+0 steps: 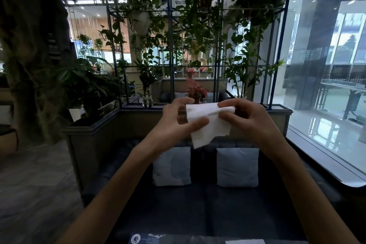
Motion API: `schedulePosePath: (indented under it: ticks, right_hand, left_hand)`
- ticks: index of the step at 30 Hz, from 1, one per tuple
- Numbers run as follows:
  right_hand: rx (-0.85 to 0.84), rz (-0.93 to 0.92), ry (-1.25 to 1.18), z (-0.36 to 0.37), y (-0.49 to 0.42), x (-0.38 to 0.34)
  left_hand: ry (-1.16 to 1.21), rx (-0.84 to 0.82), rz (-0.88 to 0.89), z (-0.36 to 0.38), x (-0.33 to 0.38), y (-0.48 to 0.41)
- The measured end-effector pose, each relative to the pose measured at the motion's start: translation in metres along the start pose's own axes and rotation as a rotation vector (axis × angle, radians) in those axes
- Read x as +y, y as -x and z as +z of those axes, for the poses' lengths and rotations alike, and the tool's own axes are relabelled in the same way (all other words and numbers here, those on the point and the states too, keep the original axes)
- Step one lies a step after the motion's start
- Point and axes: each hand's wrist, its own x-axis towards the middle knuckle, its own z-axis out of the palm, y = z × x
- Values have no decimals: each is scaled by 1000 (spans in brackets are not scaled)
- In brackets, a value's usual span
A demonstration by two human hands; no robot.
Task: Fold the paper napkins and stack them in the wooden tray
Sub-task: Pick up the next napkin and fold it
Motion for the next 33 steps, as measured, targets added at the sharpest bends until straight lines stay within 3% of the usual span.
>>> schedulePosePath:
  ticks: [3,9,15,21,26,33]
  right_hand:
    - [6,46,-17,1,0,1]
    - [-30,106,-18,0,0,-3]
    - [-13,190,60,-4,-3,-8]
    - [-167,376,-187,2,7,-3]
    - [-91,344,-294,2,6,6]
    - [-56,230,-334,7,5,12]
  left_hand:
    - [-182,-53,72,3,-2,1]
    - [12,-70,68,4,-4,-1]
    - [221,-129,-68,4,-6,-1]
    - [420,-158,-238,3,-7,1]
    - [589,-195,-267,-3,-10,3]
    - [483,-89,-146,-5,-17,2]
